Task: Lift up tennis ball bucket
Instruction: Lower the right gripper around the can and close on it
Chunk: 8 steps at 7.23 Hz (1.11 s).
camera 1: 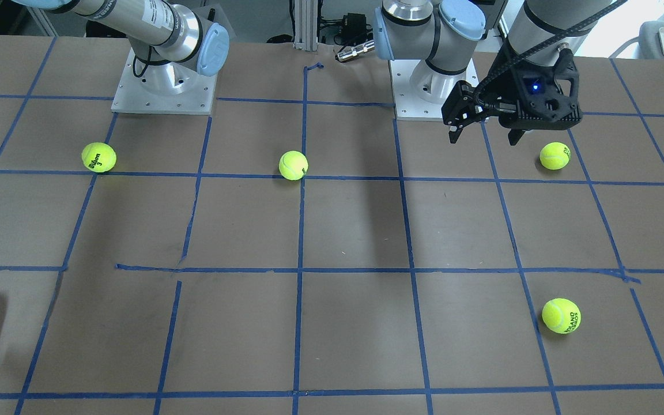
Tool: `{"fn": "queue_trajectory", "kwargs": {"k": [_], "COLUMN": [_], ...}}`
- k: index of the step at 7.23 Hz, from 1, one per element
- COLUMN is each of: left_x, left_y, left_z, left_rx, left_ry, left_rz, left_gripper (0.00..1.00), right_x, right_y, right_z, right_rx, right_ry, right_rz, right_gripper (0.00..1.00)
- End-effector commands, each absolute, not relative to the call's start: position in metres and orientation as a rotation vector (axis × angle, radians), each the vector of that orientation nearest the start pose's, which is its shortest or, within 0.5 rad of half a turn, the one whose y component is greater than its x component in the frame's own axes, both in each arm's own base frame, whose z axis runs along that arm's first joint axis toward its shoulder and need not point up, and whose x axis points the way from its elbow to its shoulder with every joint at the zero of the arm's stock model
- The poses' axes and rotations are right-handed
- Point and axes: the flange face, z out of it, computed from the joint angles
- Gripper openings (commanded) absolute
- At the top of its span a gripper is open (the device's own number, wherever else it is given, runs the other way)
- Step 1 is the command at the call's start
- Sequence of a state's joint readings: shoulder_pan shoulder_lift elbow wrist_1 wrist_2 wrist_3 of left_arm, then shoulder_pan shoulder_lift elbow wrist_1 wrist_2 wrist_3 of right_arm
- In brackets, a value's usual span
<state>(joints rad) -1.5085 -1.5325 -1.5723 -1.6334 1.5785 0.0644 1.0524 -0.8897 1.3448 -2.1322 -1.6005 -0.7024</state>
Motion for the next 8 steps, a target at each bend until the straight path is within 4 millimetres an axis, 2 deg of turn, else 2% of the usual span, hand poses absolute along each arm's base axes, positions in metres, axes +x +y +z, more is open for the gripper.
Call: {"fn": "queue_trajectory", "kwargs": {"k": [1, 3, 5, 8], "left_x": [-0.103, -0.103, -0.103, -0.103], "left_y": [-0.480, -0.480, -0.480, -0.480], "left_z": [0.500, 0.500, 0.500, 0.500], "left_rx": [0.005, 0.005, 0.005, 0.003], "left_ry": [3.135, 3.137, 3.137, 3.137], "left_rz": [0.039, 0.039, 0.037, 0.039], "left_gripper": [1.00, 1.00, 1.00, 1.00], "right_x": [-0.252, -0.261, -0.273, -0.269], "right_y": [-0.696, -0.695, -0.690, -0.693], "right_z": [0.219, 0.213, 0.209, 0.205], "right_rx": [-0.452, -0.506, -0.455, -0.344], "right_ry": [3.131, 3.118, 3.123, 3.092], "right_rz": [-0.113, -0.107, -0.096, -0.134], "right_gripper": [1.00, 1.00, 1.00, 1.00]}}
